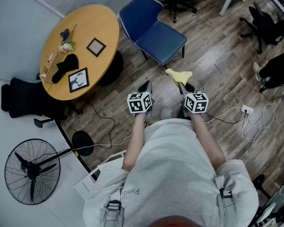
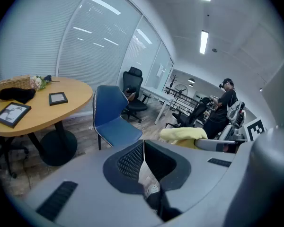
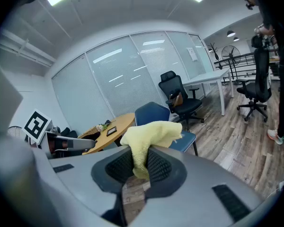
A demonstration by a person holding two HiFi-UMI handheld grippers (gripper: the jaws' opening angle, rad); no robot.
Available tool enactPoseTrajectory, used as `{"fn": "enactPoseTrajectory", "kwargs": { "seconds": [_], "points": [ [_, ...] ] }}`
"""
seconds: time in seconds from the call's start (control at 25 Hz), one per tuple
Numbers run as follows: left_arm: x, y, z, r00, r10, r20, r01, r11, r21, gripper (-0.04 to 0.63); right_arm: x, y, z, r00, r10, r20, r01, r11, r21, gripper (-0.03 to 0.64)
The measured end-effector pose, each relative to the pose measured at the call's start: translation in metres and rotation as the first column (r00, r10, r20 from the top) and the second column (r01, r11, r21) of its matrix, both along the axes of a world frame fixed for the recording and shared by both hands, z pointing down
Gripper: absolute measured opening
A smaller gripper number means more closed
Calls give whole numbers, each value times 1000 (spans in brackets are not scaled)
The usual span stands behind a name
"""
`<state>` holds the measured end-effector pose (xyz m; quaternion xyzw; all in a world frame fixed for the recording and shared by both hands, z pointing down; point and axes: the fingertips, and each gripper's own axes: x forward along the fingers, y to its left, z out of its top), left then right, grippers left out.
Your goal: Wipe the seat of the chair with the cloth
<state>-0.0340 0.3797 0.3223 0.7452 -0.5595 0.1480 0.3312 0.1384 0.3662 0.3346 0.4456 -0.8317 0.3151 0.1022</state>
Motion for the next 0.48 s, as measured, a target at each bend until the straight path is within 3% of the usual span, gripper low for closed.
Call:
{"fn": "enactPoseTrajectory", "kwargs": {
  "seconds": [0.48],
  "points": [
    [-5, -1, 0, 1000, 0, -4, 0, 1000, 5, 28, -4, 0, -2, 1000, -6, -10, 7, 1000, 16, 74]
  ]
}}
